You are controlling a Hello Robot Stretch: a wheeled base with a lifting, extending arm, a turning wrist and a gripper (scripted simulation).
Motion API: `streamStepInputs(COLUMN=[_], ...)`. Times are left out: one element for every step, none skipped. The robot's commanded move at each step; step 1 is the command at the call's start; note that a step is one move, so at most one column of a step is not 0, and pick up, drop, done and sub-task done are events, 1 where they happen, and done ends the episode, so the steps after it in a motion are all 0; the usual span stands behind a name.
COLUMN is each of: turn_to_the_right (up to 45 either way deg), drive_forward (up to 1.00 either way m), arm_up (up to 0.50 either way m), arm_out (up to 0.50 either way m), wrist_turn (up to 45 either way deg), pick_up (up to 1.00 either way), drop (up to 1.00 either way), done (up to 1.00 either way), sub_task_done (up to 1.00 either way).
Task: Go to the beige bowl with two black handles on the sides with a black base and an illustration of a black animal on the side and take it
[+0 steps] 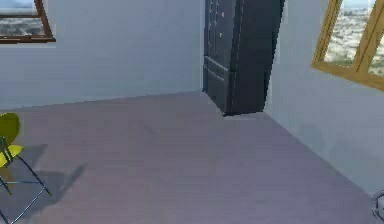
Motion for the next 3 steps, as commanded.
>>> streamStepInputs(turn_to_the_right=[-24.0, 0.0, -3.0], drive_forward=[0.00, 1.00, 0.00], arm_up=[0.00, 0.00, 0.00], arm_out=[0.00, 0.00, 0.00], wrist_turn=[0.0, 0.0, 0.0], pick_up=[0.00, 0.00, 0.00], drop=[0.00, 0.00, 0.00], done=[0.00, 0.00, 0.00], sub_task_done=[0.00, 0.00, 0.00])
